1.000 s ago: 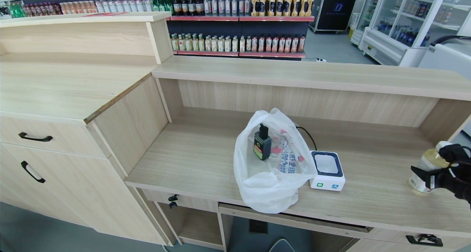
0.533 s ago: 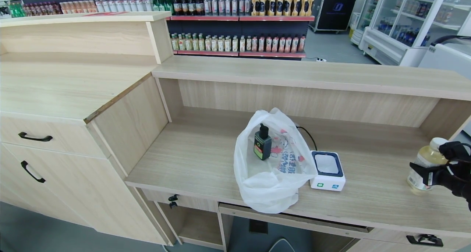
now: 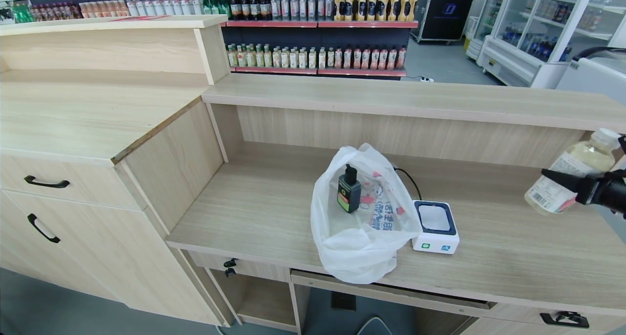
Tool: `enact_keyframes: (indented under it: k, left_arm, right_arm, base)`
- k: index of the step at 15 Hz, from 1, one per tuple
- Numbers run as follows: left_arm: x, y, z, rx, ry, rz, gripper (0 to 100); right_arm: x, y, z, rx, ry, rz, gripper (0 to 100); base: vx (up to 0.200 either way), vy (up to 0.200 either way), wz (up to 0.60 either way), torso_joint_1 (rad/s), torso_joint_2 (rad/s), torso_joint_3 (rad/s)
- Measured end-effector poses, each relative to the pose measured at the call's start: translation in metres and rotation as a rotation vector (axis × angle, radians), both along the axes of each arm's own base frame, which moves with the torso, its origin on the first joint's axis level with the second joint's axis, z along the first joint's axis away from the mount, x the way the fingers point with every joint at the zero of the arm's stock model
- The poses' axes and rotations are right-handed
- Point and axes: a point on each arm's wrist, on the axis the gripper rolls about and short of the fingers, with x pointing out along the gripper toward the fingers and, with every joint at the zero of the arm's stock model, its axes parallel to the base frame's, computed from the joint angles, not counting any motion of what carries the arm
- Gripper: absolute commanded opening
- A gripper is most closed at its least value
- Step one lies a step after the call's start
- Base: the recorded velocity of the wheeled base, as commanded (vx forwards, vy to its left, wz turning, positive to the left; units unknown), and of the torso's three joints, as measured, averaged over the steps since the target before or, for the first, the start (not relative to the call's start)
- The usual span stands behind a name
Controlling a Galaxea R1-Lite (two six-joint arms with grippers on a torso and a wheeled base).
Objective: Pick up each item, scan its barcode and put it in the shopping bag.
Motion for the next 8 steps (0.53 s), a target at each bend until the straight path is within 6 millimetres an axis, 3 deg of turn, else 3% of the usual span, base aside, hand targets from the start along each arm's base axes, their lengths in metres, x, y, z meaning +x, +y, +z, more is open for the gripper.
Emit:
enact_keyframes:
  k: [3, 8]
  left_arm:
    - [0.0, 0.0, 0.0, 0.0, 0.0, 0.001, 0]
    - [0.0, 0.0, 0.0, 0.0, 0.0, 0.001, 0]
  right_arm:
    - [-0.026, 0.053, 0.04, 0.123, 0.003, 0.264, 0]
    - [-0.058, 0.132, 0.082, 0.336, 0.176, 0.535, 0]
  base:
    - [0.0, 0.0, 0.0, 0.0, 0.0, 0.0]
    - [0.0, 0.0, 0.0, 0.0, 0.0, 0.0]
